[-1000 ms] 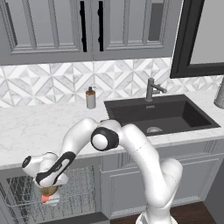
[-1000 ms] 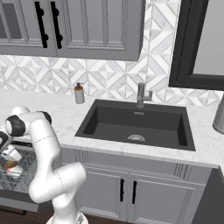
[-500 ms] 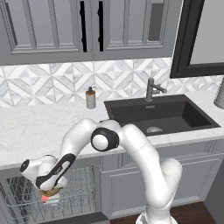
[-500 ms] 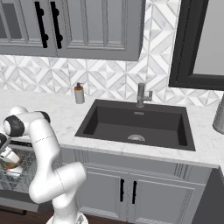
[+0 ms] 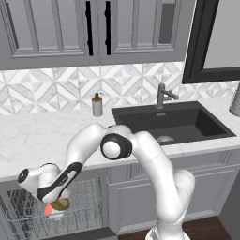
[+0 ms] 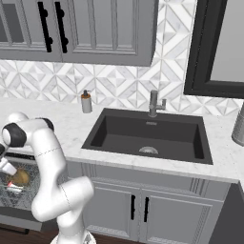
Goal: Pick up the cup and bowl from the counter, place them in the dishwasher, and close the dishwasher door.
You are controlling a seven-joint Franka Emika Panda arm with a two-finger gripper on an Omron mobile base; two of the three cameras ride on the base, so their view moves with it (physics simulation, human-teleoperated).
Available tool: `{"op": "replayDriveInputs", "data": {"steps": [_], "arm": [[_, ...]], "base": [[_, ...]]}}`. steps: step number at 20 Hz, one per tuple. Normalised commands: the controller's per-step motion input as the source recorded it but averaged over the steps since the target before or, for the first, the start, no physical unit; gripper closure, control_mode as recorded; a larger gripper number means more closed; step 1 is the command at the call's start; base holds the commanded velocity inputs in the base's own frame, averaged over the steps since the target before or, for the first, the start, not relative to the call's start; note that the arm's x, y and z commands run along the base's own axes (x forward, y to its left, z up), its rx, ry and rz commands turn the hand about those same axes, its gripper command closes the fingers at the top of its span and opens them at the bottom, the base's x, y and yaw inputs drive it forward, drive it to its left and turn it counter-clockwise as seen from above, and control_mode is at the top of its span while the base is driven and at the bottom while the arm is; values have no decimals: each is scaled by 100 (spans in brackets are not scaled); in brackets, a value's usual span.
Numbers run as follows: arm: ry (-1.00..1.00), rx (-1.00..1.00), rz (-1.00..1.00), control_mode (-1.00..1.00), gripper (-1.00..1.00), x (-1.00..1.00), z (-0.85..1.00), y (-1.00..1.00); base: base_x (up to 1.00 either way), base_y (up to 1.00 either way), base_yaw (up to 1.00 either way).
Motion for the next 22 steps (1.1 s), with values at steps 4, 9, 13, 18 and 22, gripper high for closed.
{"op": "replayDriveInputs", "data": {"steps": [4,9,13,18,22], "arm": [[-3,22,6,-100,-100,-87,37,-7],[1,38,14,-100,-100,-64,0,-57],[19,4,4,-100,-100,-4,-26,-9],[21,-4,4,-100,-100,15,-18,9],[14,-11,2,-100,-100,14,-12,34]], "base": [[0,0,0],[0,0,0],[0,0,0],[0,0,0],[0,0,0]]}}
